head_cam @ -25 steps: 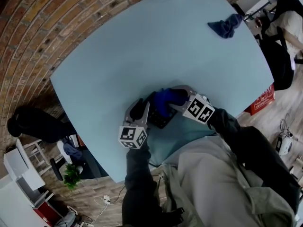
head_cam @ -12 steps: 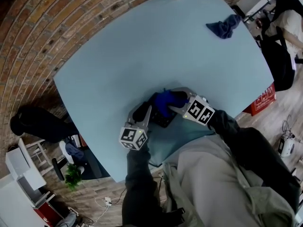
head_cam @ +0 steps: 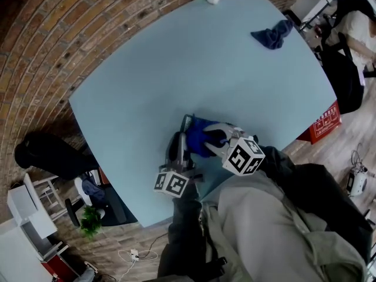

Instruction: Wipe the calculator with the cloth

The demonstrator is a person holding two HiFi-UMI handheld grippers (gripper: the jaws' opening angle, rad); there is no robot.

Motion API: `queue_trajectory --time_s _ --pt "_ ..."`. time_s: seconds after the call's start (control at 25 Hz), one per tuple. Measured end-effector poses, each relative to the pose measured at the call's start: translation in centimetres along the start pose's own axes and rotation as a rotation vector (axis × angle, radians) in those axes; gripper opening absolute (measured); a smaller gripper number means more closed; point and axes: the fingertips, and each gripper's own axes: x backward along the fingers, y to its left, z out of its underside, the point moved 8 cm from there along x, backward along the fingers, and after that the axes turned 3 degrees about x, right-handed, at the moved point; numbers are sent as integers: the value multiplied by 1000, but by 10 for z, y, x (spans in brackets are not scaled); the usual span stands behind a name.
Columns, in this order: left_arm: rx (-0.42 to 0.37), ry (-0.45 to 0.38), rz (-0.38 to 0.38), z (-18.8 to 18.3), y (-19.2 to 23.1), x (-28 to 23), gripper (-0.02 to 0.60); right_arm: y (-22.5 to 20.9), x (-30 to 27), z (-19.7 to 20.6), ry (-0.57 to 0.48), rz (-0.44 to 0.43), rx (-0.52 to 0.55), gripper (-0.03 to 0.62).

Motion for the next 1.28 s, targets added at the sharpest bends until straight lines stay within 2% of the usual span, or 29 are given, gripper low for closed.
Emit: queue_trajectory --time_s 0.08,0.16,0.24,0.32,0.4,0.48,0.6,0.68,0.76,0.84,0.92,1.0,1.08,1.28 --pt "76 -93 -21 -8 -9 11 48 26 11 -23 5 -79 138 63" --pt "117 -151 -9 -16 -17 23 48 33 23 -36 21 -78 248 63" --pt "139 -184 32 -22 -28 33 49 11 35 -41 33 20 262 63" --pt "140 -207 70 -29 -41 42 49 -20 44 -42 35 130 209 63" --pt "109 -232 66 -36 -52 51 49 -32 51 -50 24 171 189 63" --pt "96 -277 47 -42 -61 58 49 -11 60 -69 1 116 236 62" --pt "99 -347 37 -51 -71 65 48 55 72 -94 -22 -18 397 61" --pt "120 -368 67 -56 -76 69 49 79 80 -98 -30 -18 467 61" --pt "192 -396 133 -58 -82 73 49 71 91 -97 -57 30 417 61" --pt "245 -413 183 -59 -89 78 51 43 103 -95 -81 124 325 61" --pt "267 -415 208 -58 -94 83 51 9 115 -94 -100 252 244 61" --pt "308 -433 219 -58 -96 84 49 -15 121 -93 -142 334 171 61" --pt "352 -465 212 -58 -95 85 49 -15 125 -93 -182 314 141 61" --pt "404 -537 193 -63 -88 90 49 61 140 -95 -210 78 188 61"
